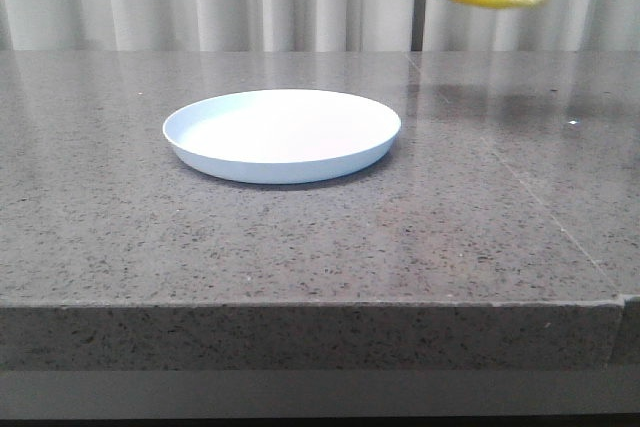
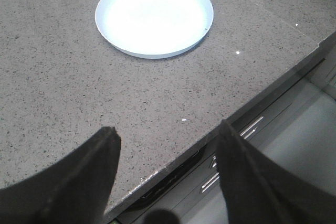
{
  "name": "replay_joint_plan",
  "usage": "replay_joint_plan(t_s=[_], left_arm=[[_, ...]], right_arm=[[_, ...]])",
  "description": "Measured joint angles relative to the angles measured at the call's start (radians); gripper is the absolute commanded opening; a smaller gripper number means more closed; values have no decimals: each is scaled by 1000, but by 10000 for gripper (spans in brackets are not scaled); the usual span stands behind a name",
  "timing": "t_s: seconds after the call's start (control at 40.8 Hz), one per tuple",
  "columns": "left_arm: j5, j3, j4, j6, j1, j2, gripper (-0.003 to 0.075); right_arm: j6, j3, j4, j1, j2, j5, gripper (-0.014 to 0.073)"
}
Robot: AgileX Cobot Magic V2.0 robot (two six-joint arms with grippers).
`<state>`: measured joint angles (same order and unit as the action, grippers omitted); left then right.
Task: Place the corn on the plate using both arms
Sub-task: 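Carry the corn cob with the right gripper over the plate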
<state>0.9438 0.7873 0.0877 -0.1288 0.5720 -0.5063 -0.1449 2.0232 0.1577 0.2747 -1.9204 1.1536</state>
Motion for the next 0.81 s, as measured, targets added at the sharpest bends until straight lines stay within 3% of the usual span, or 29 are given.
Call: replay_joint_plan(t_s=[0.196, 0.368, 0.809], left_arm=[[0, 0, 0, 2, 0, 0, 409], [0, 0, 0, 2, 0, 0, 409], [0, 0, 0, 2, 0, 0, 409]], right_arm=[[2, 0, 8, 128, 46, 25, 273], [106, -30, 9, 212, 46, -8, 273], [391, -321, 5, 265, 46, -369, 273]])
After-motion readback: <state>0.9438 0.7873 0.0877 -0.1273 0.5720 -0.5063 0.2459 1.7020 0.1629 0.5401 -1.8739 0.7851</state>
